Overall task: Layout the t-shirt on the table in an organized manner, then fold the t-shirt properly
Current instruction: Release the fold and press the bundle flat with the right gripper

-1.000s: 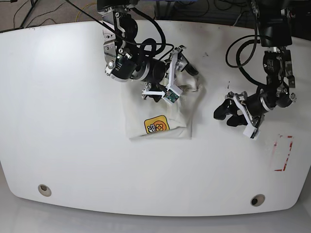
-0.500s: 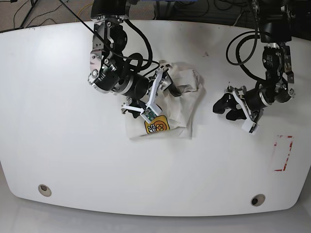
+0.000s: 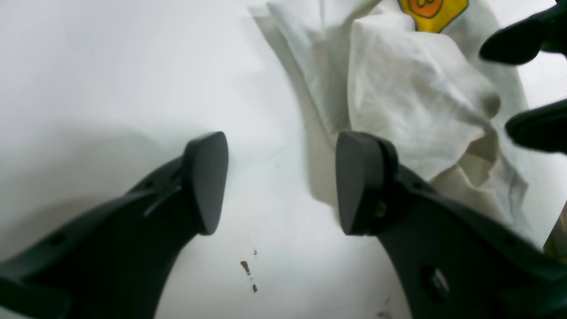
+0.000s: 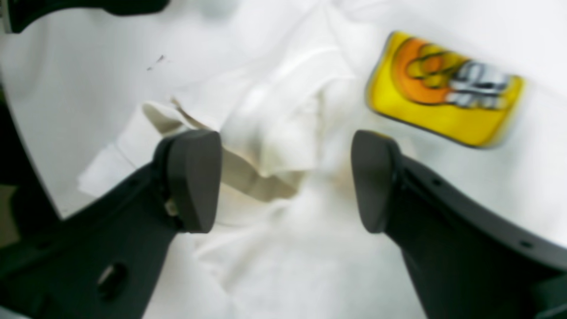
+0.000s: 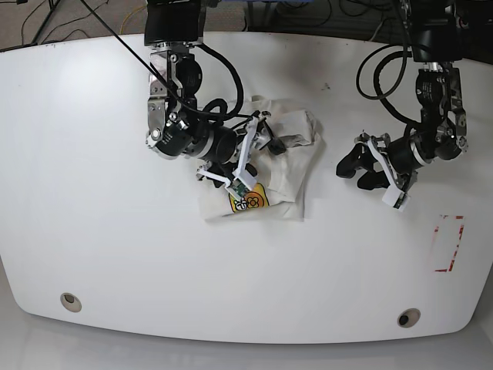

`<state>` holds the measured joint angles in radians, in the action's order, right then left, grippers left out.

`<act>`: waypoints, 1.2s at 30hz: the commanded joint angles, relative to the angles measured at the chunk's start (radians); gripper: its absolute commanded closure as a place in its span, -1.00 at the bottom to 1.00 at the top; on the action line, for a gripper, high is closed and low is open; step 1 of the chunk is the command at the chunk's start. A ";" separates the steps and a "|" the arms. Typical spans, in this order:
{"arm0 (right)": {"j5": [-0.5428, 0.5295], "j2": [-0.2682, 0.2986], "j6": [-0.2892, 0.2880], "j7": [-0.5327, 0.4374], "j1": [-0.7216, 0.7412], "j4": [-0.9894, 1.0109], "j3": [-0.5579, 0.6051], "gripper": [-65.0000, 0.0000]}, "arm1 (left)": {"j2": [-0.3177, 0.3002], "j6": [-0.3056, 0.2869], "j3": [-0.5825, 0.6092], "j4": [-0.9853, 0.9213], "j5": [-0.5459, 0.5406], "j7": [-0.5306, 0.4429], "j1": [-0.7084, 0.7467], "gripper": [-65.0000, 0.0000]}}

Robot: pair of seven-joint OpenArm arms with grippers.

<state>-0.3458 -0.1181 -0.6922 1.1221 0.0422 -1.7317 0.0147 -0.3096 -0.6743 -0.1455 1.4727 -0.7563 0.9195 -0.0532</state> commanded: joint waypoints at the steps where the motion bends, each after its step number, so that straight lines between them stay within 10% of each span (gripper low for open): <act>1: -0.023 -0.004 -0.006 -0.050 0.029 0.023 0.001 -0.34 | -0.012 -0.008 -0.006 0.019 -0.021 -0.026 -0.018 -0.11; 11: -0.017 -0.032 -0.006 -0.066 0.063 0.083 0.001 -0.21 | -0.024 -0.008 -0.006 0.021 -0.021 -0.026 -0.004 -0.11; 21: -0.023 -0.033 -0.006 -0.129 0.138 0.206 0.004 1.00 | -0.027 -0.008 -0.007 0.021 -0.019 -0.026 0.005 -0.11; 36: -0.023 -0.039 -0.006 -0.141 0.261 0.207 0.008 0.94 | -0.038 -0.006 -0.007 0.021 -0.016 -0.026 0.023 -0.10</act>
<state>-0.3447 -0.1474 -0.6922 1.0046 0.2703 -1.5063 0.0181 -0.3305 -0.6743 -0.1459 1.4738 -0.7536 0.9169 -0.0135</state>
